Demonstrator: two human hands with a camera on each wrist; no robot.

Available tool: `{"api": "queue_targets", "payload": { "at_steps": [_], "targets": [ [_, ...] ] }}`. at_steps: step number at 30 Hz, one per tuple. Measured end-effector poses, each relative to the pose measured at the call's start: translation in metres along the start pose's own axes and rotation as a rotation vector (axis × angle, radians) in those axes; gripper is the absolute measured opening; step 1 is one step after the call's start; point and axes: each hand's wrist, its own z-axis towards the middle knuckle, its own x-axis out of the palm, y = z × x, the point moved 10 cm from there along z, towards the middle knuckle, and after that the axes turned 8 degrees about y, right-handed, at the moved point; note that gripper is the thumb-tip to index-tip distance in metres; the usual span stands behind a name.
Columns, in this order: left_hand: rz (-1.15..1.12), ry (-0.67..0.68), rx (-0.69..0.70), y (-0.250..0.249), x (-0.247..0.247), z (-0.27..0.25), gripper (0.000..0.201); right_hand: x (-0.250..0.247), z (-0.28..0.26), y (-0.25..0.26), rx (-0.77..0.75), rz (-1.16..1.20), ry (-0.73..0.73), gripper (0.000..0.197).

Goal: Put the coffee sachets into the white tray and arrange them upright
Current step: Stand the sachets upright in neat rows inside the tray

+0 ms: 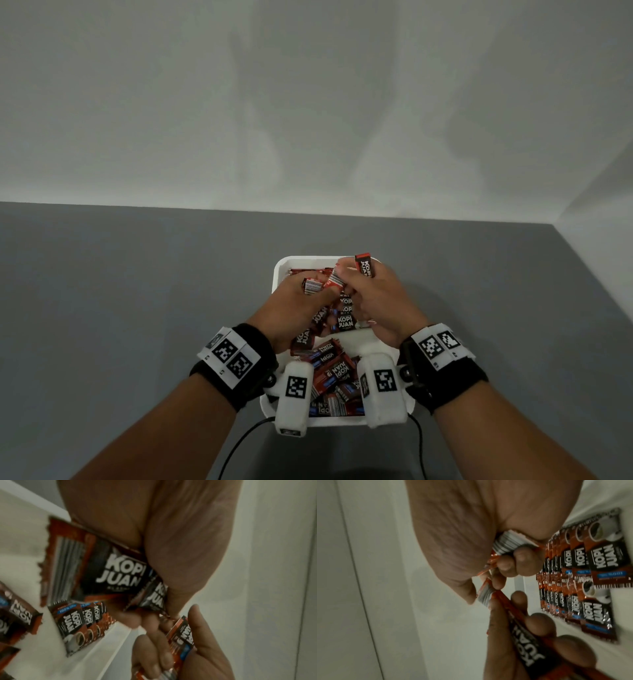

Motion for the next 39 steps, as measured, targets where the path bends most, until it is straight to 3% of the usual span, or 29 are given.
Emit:
{"api": "queue_targets", "payload": {
  "at_steps": [5,9,13,19,22,24,28,31,34,39],
  "targets": [
    [0.135,-0.016,-0.01,0.0,-0.012,0.001,0.013,-0.014,0.001,-0.008,0.065,0.024,0.029,0.021],
    [0.23,0.047,-0.009,-0.007,-0.007,0.0,0.022,-0.02,-0.005,-0.001,0.027,-0.03,0.009,0.014],
    [0.001,-0.058,-0.042,-0.003,-0.031,-0.001,0.015,-0.043,-0.009,0.006,-0.029,-0.108,-0.11,0.011],
    [-0.072,-0.29,0.047,-0.005,-0.053,0.001,0.024,-0.048,-0.007,0.01,-0.103,-0.481,-0.203,0.016],
    [-0.085,-0.377,0.114,-0.007,-0.056,-0.002,0.024,-0.049,-0.011,0.012,-0.115,-0.443,-0.263,0.017],
    [-0.054,-0.366,0.137,-0.011,-0.048,-0.003,0.022,-0.04,-0.017,0.02,-0.18,-0.505,-0.276,0.023],
    [0.03,-0.27,0.106,-0.016,-0.032,0.003,0.022,0.008,-0.018,0.033,-0.415,-1.073,-0.094,0.052],
    [-0.019,-0.184,0.089,-0.017,-0.021,0.006,0.02,0.02,-0.011,0.016,-0.345,-1.303,-0.024,0.049],
    [-0.041,-0.141,0.024,-0.012,-0.015,0.005,0.014,0.023,-0.006,0.011,-0.311,-1.26,-0.025,0.031],
    [-0.452,-0.101,-0.129,0.013,-0.015,0.004,0.038,0.015,0.0,0.005,-0.208,-1.06,0.015,0.014]
  ]
}}
